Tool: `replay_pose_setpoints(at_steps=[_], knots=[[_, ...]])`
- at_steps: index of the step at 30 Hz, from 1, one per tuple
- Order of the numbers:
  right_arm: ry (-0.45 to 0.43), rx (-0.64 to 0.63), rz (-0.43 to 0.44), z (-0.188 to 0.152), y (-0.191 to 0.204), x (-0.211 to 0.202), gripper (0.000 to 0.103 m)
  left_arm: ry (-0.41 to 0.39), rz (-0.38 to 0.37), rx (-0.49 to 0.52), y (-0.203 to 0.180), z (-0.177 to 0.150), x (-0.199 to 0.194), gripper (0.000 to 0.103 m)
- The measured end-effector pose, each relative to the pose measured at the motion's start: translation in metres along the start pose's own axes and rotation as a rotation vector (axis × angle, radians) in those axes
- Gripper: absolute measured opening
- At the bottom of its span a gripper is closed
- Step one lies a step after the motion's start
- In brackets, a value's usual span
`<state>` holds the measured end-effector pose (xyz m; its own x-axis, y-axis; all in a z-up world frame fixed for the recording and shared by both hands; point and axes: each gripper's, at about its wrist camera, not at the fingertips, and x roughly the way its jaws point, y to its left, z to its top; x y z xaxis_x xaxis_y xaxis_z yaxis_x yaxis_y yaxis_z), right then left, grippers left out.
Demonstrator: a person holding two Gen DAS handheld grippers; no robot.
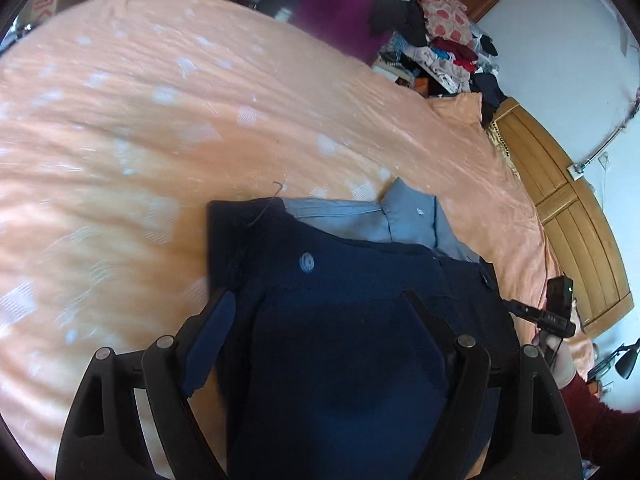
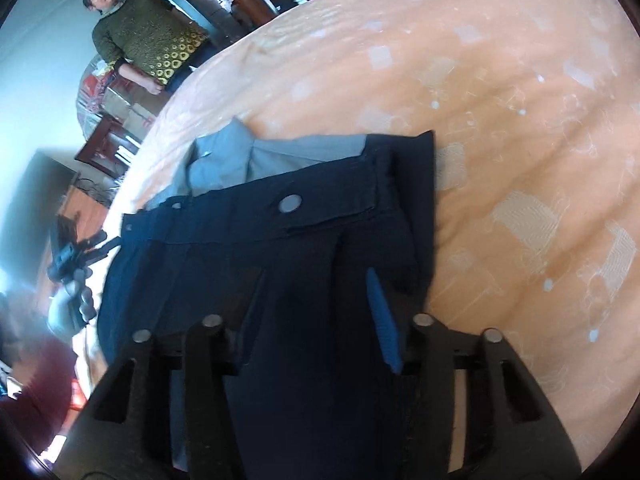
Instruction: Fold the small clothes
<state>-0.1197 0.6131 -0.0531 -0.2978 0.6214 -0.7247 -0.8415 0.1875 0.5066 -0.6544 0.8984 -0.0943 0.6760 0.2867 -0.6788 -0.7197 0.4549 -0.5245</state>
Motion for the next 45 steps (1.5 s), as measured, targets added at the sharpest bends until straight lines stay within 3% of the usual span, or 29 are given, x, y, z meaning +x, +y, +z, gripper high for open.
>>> replay_pose_setpoints(at_steps=[2, 3, 5, 8, 10, 12, 16, 17, 18, 19, 23, 25, 27, 29, 31, 33, 37, 38, 39, 40, 41, 42, 43, 45], knots=[[-0.01, 0.033, -0.031, 0.005, -0.011, 0.005, 0.042, 0.043, 0.043, -0.058, 0.017, 0.006, 0.023, 0.084], [-0.011, 0.035, -0.045, 0.008, -0.013, 0.008, 0.035, 0.065, 0.078, -0.098, 0.029, 0.007, 0.033, 0.084], [-0.01, 0.023, -0.08, 0.015, -0.013, 0.01, 0.029, 0.05, 0.05, -0.141, 0.039, 0.007, 0.039, 0.084], [-0.004, -0.018, -0.07, 0.023, -0.004, 0.01, 0.035, 0.031, 0.082, -0.103, 0.027, 0.007, 0.026, 0.084], [-0.027, -0.069, -0.15, 0.03, 0.003, 0.012, 0.05, 0.02, 0.078, -0.057, 0.013, 0.001, 0.014, 0.084], [-0.047, -0.102, -0.216, 0.037, 0.005, 0.017, 0.05, -0.008, 0.065, -0.025, 0.001, -0.008, -0.004, 0.084], [-0.012, -0.103, -0.203, 0.05, 0.001, 0.035, 0.049, -0.066, 0.039, -0.013, -0.008, -0.025, -0.039, 0.084], [-0.001, -0.101, -0.2, 0.053, -0.001, 0.039, 0.045, -0.073, 0.04, -0.011, -0.008, -0.026, -0.044, 0.085], [0.003, -0.102, -0.192, 0.054, -0.001, 0.04, 0.015, -0.079, 0.045, -0.009, -0.01, -0.029, -0.047, 0.085], [-0.004, -0.112, -0.201, 0.054, 0.0, 0.04, 0.006, -0.082, 0.051, -0.005, -0.01, -0.031, -0.051, 0.085], [-0.06, -0.118, -0.217, 0.053, -0.003, 0.028, 0.005, -0.093, 0.063, -0.021, -0.009, -0.036, -0.056, 0.085], [-0.034, -0.078, -0.213, 0.051, -0.017, 0.034, 0.002, -0.105, 0.064, -0.024, -0.011, -0.041, -0.058, 0.085], [-0.005, -0.103, -0.214, 0.048, -0.015, 0.043, 0.006, -0.116, 0.057, -0.031, -0.014, -0.05, -0.066, 0.084], [-0.031, -0.084, -0.209, 0.049, -0.013, 0.036, 0.01, -0.132, 0.065, -0.016, -0.022, -0.062, -0.078, 0.085], [-0.075, -0.047, -0.214, 0.047, -0.008, 0.014, 0.028, -0.143, 0.069, -0.003, -0.032, -0.078, -0.091, 0.085], [-0.134, -0.045, -0.185, 0.035, 0.005, -0.016, 0.036, -0.143, 0.071, 0.016, -0.044, -0.098, -0.103, 0.086], [-0.105, -0.056, -0.132, -0.015, 0.025, -0.044, 0.039, -0.122, -0.023, 0.041, -0.06, -0.134, -0.111, 0.087], [-0.087, -0.061, -0.128, -0.028, 0.031, -0.045, 0.039, -0.097, -0.014, 0.02, -0.052, -0.144, -0.105, 0.087], [-0.071, -0.067, -0.124, -0.038, 0.034, -0.047, 0.039, -0.081, 0.053, -0.006, -0.043, -0.148, -0.1, 0.087], [-0.048, -0.082, -0.128, -0.052, 0.041, -0.048, 0.039, -0.045, 0.193, -0.053, -0.024, -0.155, -0.094, 0.087], [-0.037, -0.092, -0.135, -0.06, 0.047, -0.047, 0.039, -0.031, 0.272, -0.091, -0.01, -0.16, -0.095, 0.085], [-0.021, -0.105, -0.131, -0.071, 0.054, -0.047, 0.039, -0.058, 0.289, -0.146, 0.006, -0.165, -0.104, 0.08], [-0.01, -0.116, -0.118, -0.077, 0.06, -0.048, 0.039, -0.102, 0.246, -0.207, 0.017, -0.17, -0.118, 0.079], [0.0, -0.147, -0.046, -0.085, 0.086, -0.04, 0.037, -0.156, 0.224, -0.243, 0.019, -0.178, -0.146, 0.082]])
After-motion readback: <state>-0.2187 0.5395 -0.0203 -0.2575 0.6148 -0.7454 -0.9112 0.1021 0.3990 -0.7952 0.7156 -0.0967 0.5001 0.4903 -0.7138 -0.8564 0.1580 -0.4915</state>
